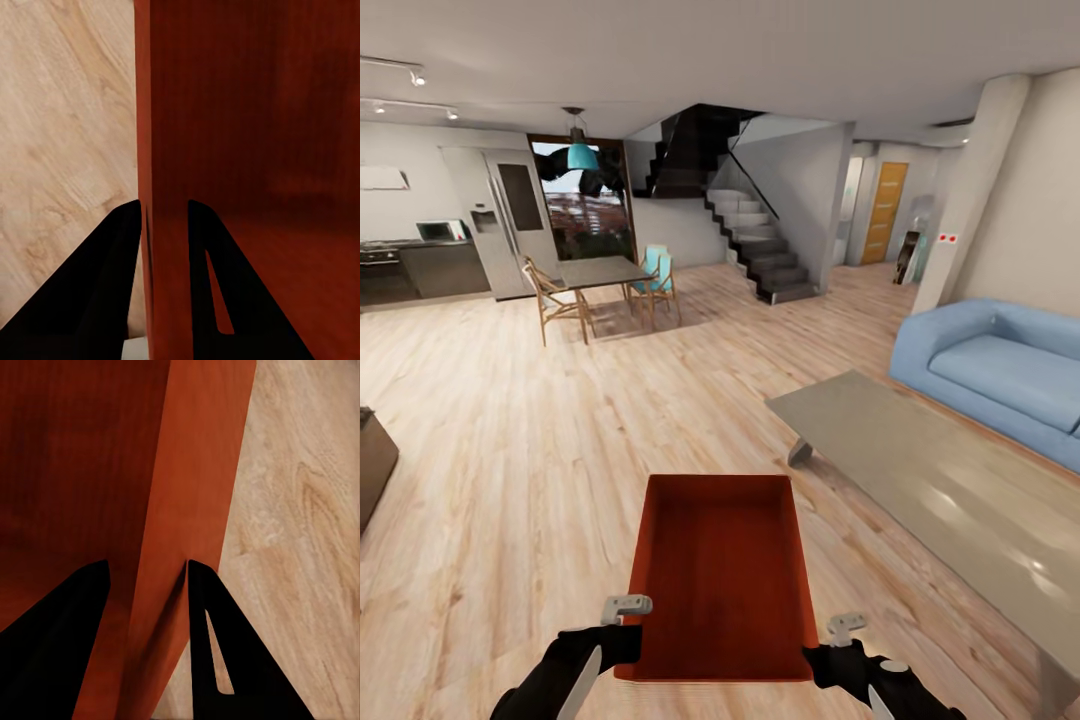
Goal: Move the two storage containers from the living room to the garage. In the garage, place one container on the floor and stack the other container on top of it (either order is fine).
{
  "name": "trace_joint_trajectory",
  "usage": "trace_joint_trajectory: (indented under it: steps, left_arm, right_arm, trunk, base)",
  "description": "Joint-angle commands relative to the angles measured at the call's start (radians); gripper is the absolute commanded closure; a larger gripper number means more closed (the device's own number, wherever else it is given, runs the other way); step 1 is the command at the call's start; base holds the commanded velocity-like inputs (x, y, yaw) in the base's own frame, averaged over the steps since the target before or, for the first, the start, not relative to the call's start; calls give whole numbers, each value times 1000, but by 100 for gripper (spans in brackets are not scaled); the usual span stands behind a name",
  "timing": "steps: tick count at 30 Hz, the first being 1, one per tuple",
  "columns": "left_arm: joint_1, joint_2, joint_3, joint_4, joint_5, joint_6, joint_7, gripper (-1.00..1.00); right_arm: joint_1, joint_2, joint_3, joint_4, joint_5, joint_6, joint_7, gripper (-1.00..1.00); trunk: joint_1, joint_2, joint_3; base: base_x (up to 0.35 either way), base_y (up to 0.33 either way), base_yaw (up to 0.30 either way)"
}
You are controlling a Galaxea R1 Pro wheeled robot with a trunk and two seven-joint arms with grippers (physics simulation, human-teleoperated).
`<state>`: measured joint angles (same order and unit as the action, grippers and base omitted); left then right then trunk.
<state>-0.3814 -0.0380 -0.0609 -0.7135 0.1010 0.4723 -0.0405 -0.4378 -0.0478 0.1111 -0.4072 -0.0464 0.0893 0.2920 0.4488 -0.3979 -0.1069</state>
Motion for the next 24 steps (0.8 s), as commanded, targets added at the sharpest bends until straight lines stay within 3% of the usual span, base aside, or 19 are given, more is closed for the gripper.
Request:
trace_joint_trajectory:
  steps: [1,14,24]
  left_arm:
    - [-2,-1,16,-3,2,5,19,100]
    - [-1,-1,31,-3,2,6,20,100]
    - [-2,-1,47,-3,0,6,21,100]
  right_arm:
    - [1,16,9,-4,-20,7,11,100]
    - [1,16,9,-4,-20,7,13,100]
    - [1,16,9,-4,-20,7,16,100]
  trunk:
    - [1,-2,-1]
    - [1,-2,18]
    - [1,-2,20]
  base:
    - [118,0,157]
    - [21,0,163]
    - [282,0,36]
